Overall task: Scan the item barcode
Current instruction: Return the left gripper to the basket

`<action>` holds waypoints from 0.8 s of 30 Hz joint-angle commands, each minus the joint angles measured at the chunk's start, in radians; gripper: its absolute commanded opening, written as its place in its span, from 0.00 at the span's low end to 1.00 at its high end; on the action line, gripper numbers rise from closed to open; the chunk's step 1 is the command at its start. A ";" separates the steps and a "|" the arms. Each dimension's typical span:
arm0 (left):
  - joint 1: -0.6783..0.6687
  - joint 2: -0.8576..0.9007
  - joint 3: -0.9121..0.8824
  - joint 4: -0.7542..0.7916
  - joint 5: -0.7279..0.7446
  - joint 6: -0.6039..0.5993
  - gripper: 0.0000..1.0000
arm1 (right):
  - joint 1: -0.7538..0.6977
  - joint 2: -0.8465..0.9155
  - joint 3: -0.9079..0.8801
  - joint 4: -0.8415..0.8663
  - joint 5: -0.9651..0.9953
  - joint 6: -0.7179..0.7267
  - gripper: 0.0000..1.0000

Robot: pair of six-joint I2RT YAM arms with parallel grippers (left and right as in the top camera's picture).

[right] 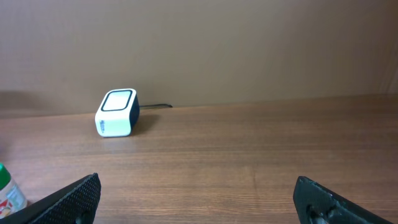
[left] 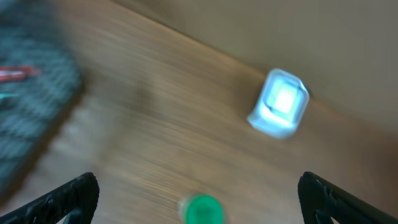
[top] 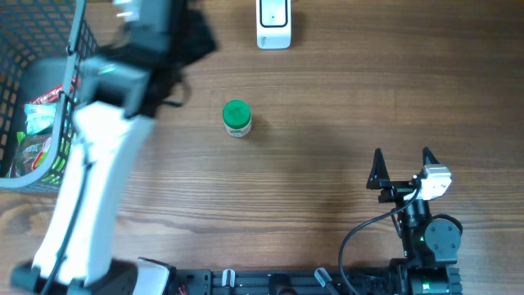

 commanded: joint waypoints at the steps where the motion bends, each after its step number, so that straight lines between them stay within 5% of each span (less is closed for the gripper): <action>1: 0.185 -0.094 0.012 -0.097 -0.082 -0.271 1.00 | -0.003 0.003 -0.001 0.003 -0.016 0.014 1.00; 4: 0.365 -0.144 0.012 -0.183 -0.039 -0.394 1.00 | -0.003 0.003 -0.001 0.003 -0.016 0.014 1.00; 13: 0.785 -0.126 0.012 -0.262 0.035 -0.412 1.00 | -0.003 0.003 -0.001 0.003 -0.016 0.014 1.00; 24: 1.030 -0.004 -0.147 -0.240 0.060 -0.410 1.00 | -0.003 0.003 -0.001 0.003 -0.016 0.014 1.00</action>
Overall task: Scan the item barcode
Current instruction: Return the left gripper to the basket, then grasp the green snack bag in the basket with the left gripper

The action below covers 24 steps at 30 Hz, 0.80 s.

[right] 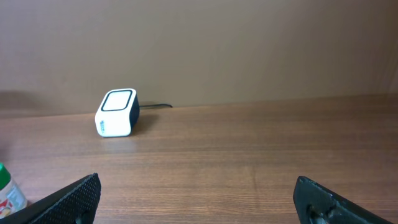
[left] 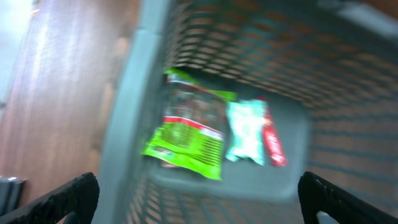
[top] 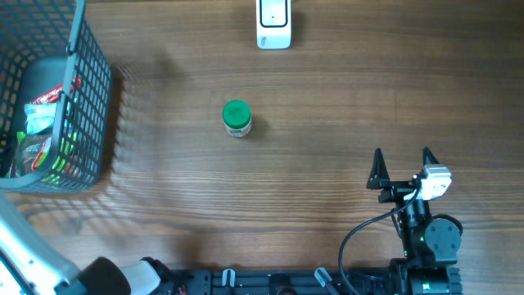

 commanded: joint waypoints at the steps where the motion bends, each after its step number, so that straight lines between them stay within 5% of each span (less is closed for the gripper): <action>1: 0.055 0.077 -0.099 0.046 0.019 -0.016 1.00 | -0.003 0.003 -0.001 0.003 -0.016 0.015 1.00; 13: 0.063 0.262 -0.137 0.185 0.037 0.115 0.94 | -0.003 0.003 -0.001 0.003 -0.016 0.014 1.00; 24: 0.074 0.079 -0.133 0.165 0.038 0.112 0.95 | -0.003 0.003 -0.001 0.003 -0.016 0.014 1.00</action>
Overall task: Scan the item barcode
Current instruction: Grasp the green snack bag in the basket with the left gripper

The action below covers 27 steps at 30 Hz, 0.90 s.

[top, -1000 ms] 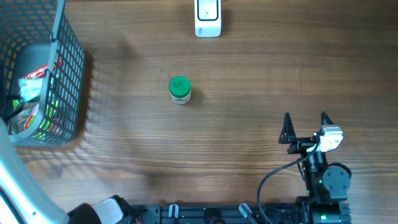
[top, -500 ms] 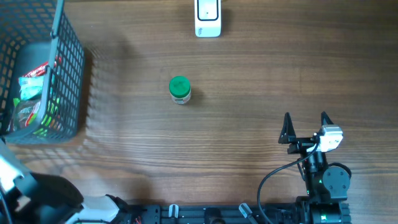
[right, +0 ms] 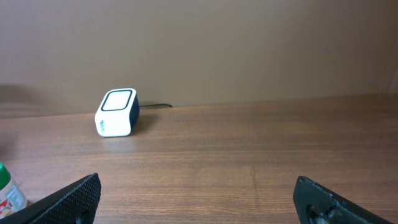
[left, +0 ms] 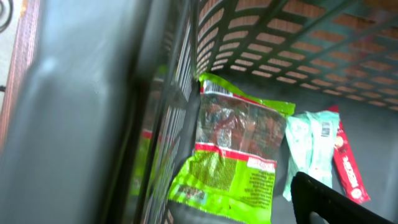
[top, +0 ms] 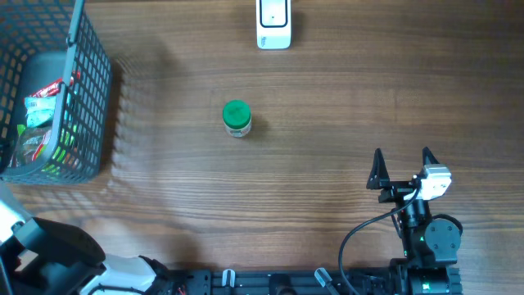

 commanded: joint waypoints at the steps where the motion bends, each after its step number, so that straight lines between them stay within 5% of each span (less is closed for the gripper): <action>1: 0.000 -0.133 -0.004 -0.001 0.023 0.006 0.95 | -0.003 0.002 -0.001 0.003 -0.016 0.014 1.00; 13: -0.002 -0.371 0.039 0.085 0.044 0.034 1.00 | -0.003 0.002 -0.001 0.003 -0.016 0.014 1.00; 21: -0.033 -0.169 0.039 0.285 0.269 0.195 0.99 | -0.003 0.002 -0.001 0.003 -0.016 0.014 1.00; 27: -0.069 -0.005 0.039 0.292 0.281 0.198 1.00 | -0.003 0.002 -0.001 0.003 -0.016 0.015 1.00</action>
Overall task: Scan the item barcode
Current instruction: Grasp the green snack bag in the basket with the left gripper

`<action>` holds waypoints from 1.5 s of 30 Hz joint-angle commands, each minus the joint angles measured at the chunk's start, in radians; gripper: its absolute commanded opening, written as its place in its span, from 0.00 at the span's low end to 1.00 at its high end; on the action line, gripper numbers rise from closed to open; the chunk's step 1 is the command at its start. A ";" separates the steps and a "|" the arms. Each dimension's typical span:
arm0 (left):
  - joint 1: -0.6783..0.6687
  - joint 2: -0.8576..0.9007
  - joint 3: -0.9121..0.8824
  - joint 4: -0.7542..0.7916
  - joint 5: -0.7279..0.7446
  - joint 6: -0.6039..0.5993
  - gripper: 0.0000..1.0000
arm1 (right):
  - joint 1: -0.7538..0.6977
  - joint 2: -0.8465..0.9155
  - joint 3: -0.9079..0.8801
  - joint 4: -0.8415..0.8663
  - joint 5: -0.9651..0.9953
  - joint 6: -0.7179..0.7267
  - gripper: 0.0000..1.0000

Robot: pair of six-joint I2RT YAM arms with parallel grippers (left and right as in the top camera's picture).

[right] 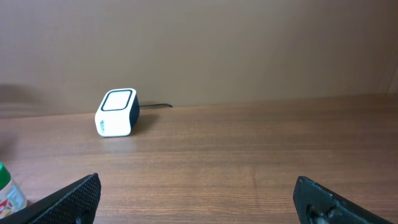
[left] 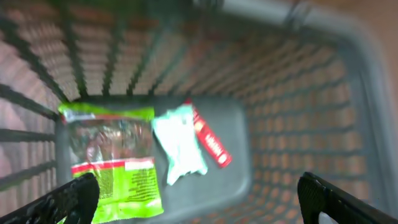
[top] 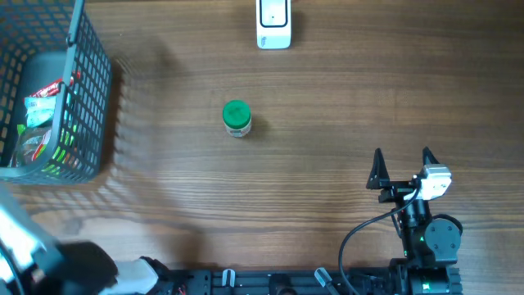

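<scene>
A dark mesh basket stands at the table's left edge. The left wrist view looks down into it, onto a green snack packet, a white-teal packet and a red packet. My left gripper hangs open above them, holding nothing. A white barcode scanner sits at the far middle edge and shows as the scanner in the right wrist view. My right gripper rests open and empty near the front right.
A small bottle with a green cap stands upright mid-table, between basket and scanner, and shows at the left edge as the bottle. My left arm shows blurred at the lower left corner. A brown wall rises behind the scanner.
My left wrist camera was close against the basket's side wall by the green packet. Now it looks straight down into the basket at all three packets. The right arm has not moved.
My left arm first reached over the table between basket and bottle, its camera on the scanner and the green cap. It then stood at the far left with the basket in view, then close to the basket wall, and now above the packets. Bottle, scanner and right arm stayed put.
</scene>
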 commanded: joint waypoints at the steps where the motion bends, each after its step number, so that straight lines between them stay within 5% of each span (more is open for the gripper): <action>1: -0.023 0.092 0.003 -0.014 0.048 0.043 1.00 | -0.003 0.002 -0.001 0.003 -0.016 0.015 1.00; 13: -0.002 0.378 0.003 -0.105 0.047 0.036 1.00 | -0.003 0.002 -0.001 0.003 -0.016 0.015 1.00; 41: 0.010 0.517 -0.007 -0.165 -0.084 0.041 0.99 | -0.003 0.002 -0.001 0.003 -0.016 0.014 0.99; 42: 0.010 0.526 -0.007 -0.166 -0.084 0.041 0.93 | -0.003 0.002 -0.001 0.003 -0.016 0.015 1.00; 45: 0.010 0.541 -0.008 -0.170 -0.084 0.041 0.52 | -0.003 0.002 -0.001 0.003 -0.016 0.014 1.00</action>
